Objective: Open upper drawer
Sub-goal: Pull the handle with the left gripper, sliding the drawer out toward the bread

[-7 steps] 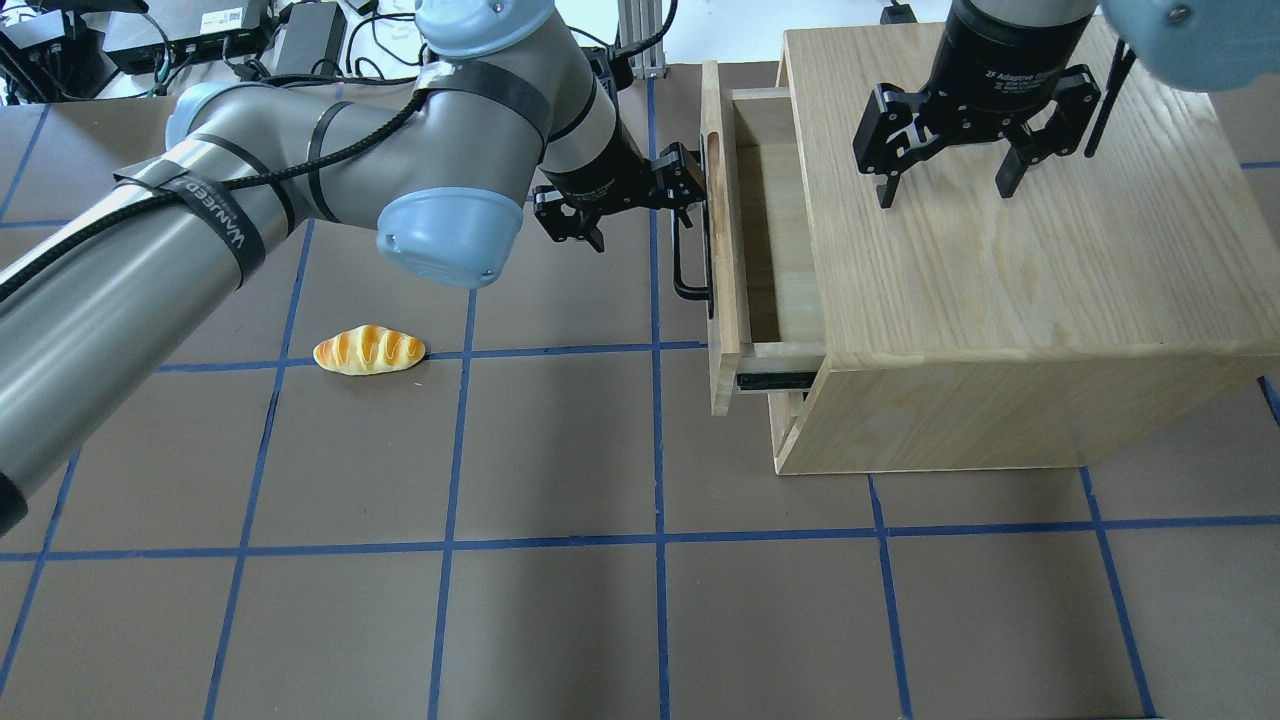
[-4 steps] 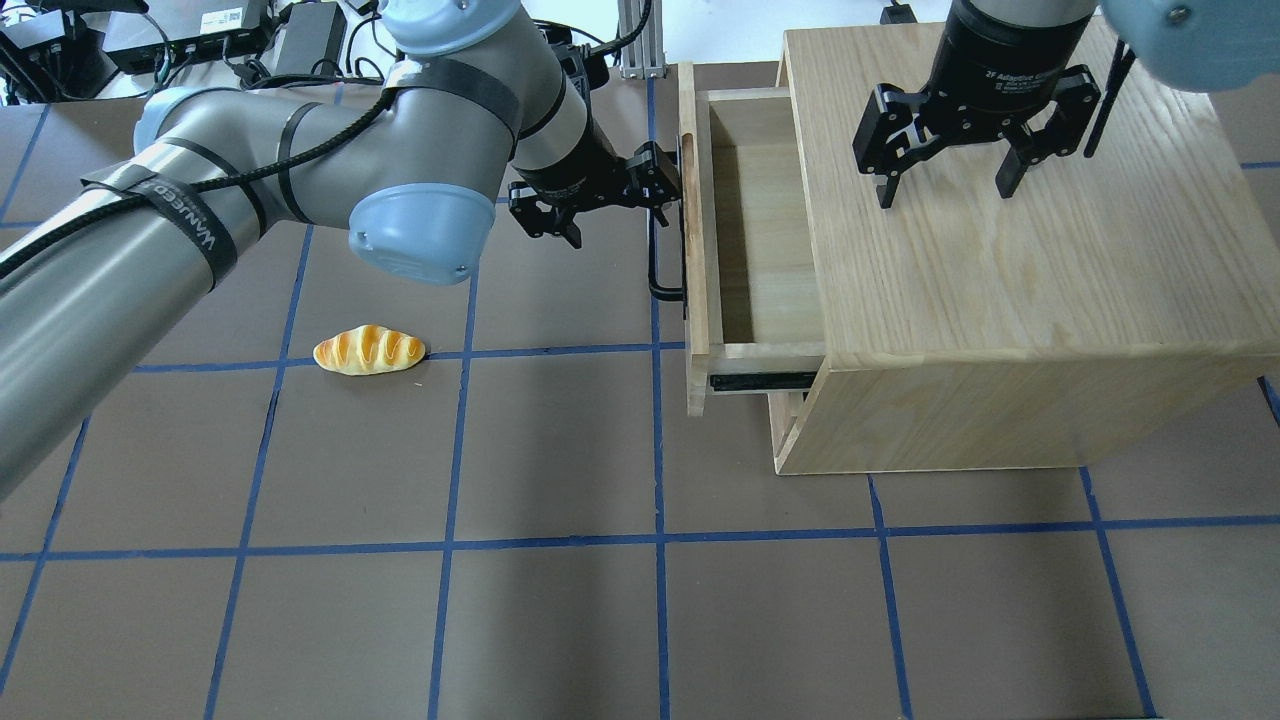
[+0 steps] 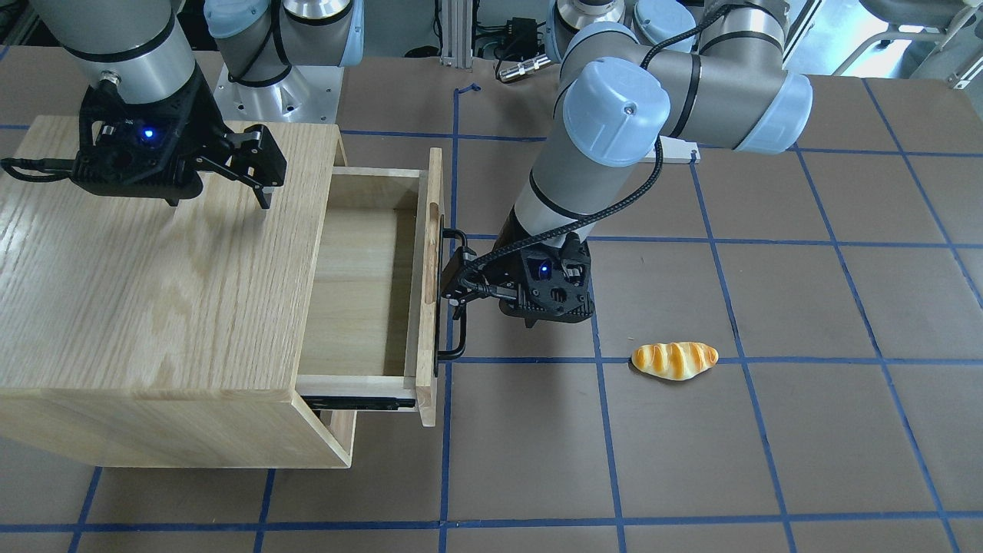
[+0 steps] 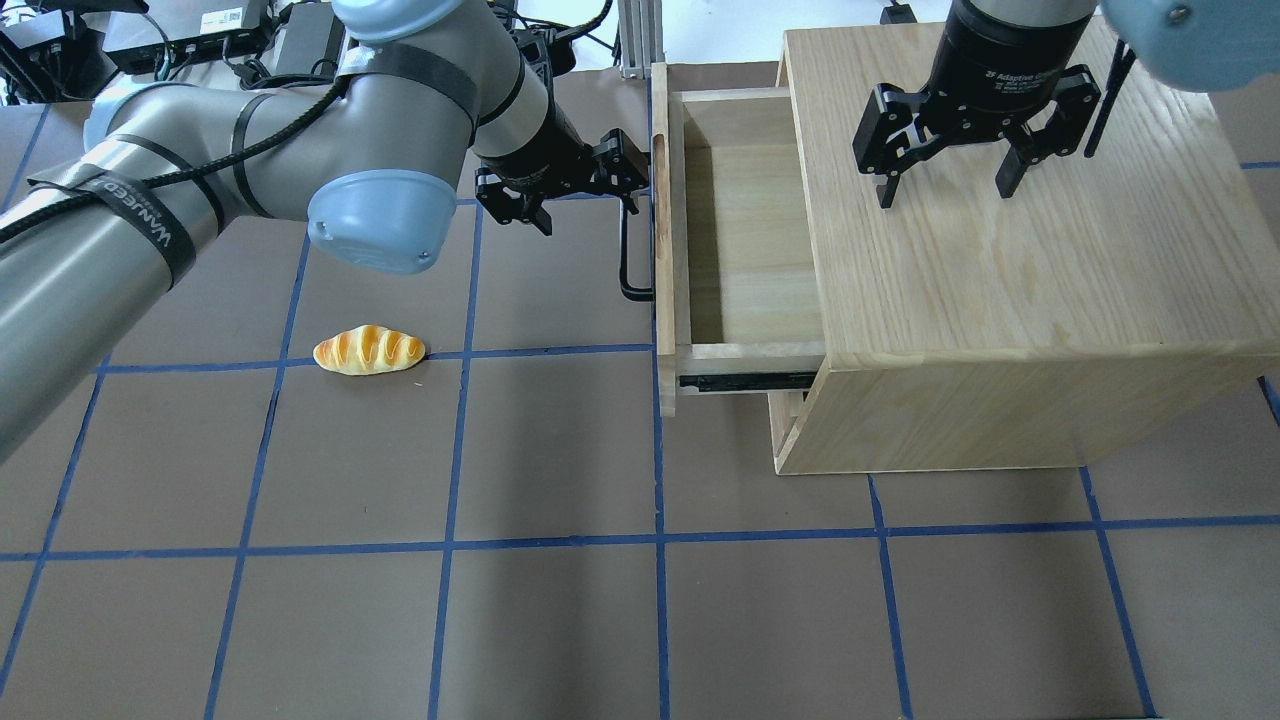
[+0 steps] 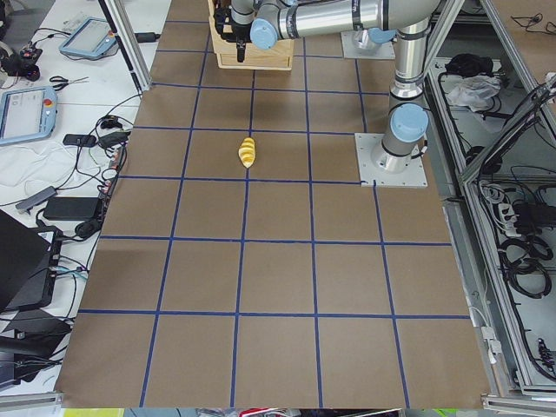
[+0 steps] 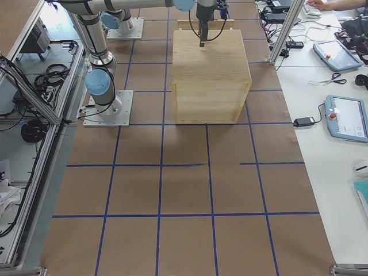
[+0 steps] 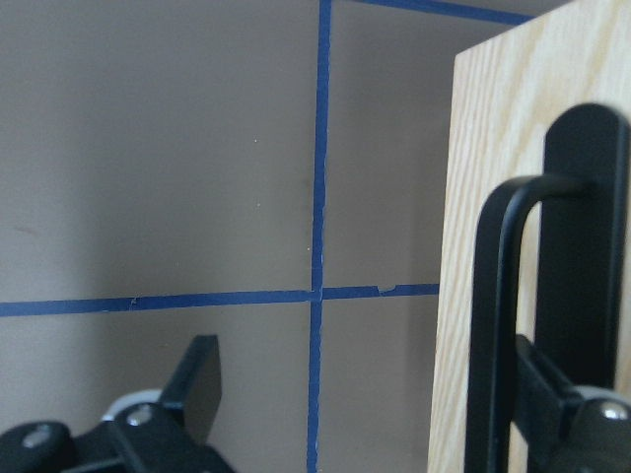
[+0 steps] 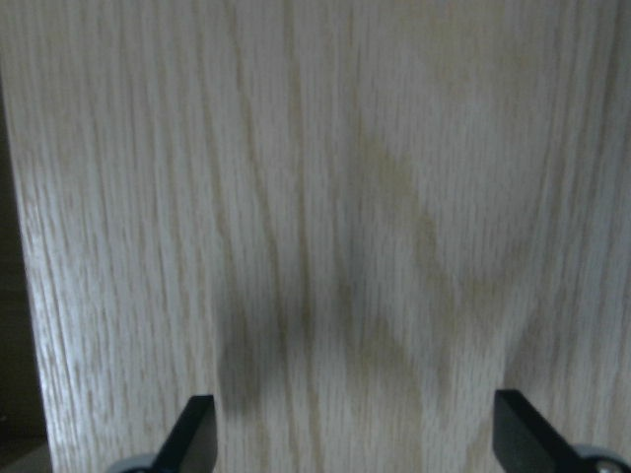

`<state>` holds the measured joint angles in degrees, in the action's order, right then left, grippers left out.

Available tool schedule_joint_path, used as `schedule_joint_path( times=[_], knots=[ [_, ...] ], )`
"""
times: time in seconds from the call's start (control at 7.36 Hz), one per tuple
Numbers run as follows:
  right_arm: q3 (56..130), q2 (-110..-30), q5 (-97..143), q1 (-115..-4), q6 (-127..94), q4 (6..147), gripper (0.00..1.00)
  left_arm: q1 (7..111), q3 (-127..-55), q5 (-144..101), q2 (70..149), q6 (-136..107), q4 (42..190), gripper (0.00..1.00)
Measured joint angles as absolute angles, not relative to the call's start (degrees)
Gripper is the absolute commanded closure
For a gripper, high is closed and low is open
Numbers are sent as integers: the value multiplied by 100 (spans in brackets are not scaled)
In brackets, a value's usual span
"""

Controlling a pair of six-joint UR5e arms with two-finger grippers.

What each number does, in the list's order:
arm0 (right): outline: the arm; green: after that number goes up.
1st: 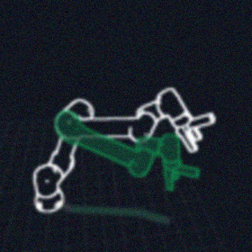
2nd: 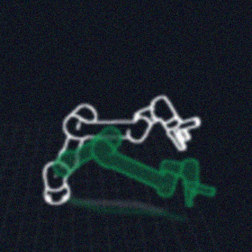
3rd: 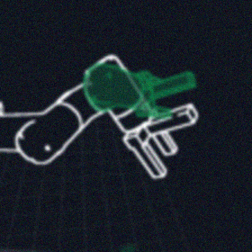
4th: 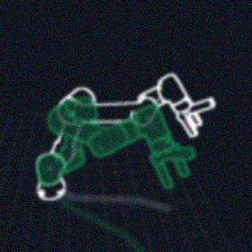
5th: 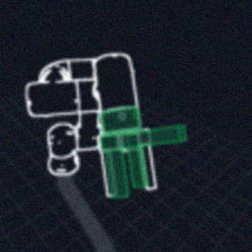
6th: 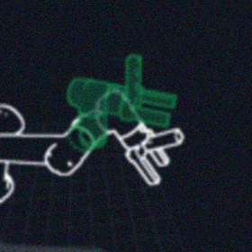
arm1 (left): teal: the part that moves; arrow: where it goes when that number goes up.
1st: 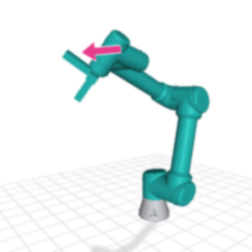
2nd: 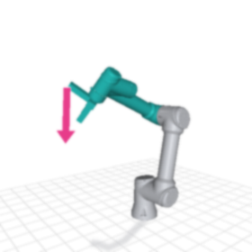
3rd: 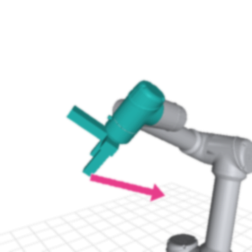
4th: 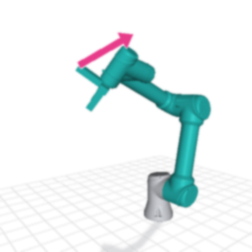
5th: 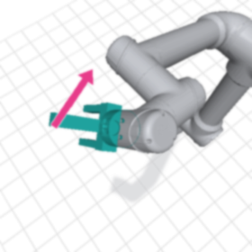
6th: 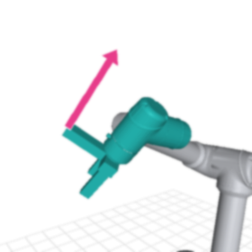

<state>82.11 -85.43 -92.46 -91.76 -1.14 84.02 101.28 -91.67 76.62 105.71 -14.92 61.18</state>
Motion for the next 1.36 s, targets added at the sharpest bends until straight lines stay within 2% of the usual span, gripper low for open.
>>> schedule_joint_path(
  times=[1.36],
  knots=[
    [8209,-8543,-9246,-9176,-112,8402,0,9423,-9501,7658,10056,-680,6274,0]
  ],
)
